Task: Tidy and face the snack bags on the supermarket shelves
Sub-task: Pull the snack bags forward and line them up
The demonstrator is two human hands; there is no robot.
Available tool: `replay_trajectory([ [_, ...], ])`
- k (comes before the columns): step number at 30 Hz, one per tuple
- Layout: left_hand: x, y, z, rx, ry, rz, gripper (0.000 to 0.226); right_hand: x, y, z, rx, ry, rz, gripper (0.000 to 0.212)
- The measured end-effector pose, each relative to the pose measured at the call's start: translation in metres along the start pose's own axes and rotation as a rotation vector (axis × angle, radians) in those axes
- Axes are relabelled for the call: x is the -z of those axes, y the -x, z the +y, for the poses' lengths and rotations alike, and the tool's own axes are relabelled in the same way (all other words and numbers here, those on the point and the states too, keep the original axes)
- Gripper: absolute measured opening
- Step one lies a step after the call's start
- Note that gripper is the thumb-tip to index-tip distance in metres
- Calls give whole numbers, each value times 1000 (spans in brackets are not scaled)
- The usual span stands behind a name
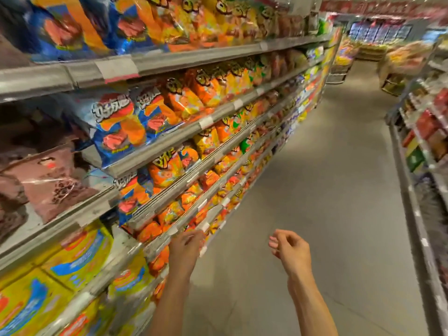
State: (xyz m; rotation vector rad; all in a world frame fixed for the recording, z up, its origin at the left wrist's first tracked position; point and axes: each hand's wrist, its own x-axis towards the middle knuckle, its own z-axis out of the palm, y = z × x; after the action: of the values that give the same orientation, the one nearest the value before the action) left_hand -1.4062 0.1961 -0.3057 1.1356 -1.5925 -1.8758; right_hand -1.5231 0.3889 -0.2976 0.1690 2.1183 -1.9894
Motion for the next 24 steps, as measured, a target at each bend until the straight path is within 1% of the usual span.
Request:
replay_trajectory([
  [3,-23,-35,13,-3,29,88,4,-21,-58,-12,1,19,-56,15],
  [7,-48,-77,23,-26,27,193,6,-56,-134,-17,-10,88,-177,14],
  [12,-82,-137,20,-33,57,398,17,-109,-229,-23,31,205,-430,18],
  [16,-118,-172,20,-45,52,592,24,-145,-291,-36,67,278,-646,14],
  [18,-134,-183,22,-49,46,667,29,-160,-315,-42,104,328,-733,12],
  [19,-139,-189,22,-43,53,702,28,-168,-324,-44,126,347,-775,12],
  [22,-147,-204,26,-20,57,796,15,-195,-347,-52,222,416,-870,14],
  [24,-147,-211,29,-25,55,852,20,-215,-358,-58,295,465,-925,14],
])
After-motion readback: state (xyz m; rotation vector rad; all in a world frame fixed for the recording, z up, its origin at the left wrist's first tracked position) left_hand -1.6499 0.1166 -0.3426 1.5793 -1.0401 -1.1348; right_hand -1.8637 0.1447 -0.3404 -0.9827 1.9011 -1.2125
